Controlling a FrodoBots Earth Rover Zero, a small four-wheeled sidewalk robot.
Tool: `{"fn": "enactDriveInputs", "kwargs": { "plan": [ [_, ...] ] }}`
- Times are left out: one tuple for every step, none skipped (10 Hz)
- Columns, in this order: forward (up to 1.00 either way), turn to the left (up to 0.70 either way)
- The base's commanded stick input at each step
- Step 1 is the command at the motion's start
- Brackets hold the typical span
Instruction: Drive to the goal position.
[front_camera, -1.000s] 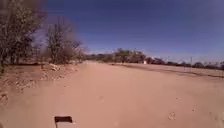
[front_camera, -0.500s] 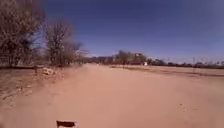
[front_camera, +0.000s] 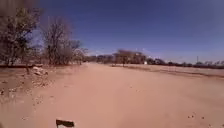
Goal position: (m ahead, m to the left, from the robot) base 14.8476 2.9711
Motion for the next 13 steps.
{"fn": "enactDriveInputs", "kwargs": {
  "plan": [
    [1.00,0.00],
    [1.00,0.00],
    [1.00,0.00],
    [1.00,0.00],
    [1.00,0.00],
    [1.00,0.00],
    [1.00,0.00],
    [1.00,0.00],
    [1.00,0.00],
    [1.00,0.00],
    [1.00,0.00],
    [1.00,0.00],
    [1.00,0.00]
  ]
}}
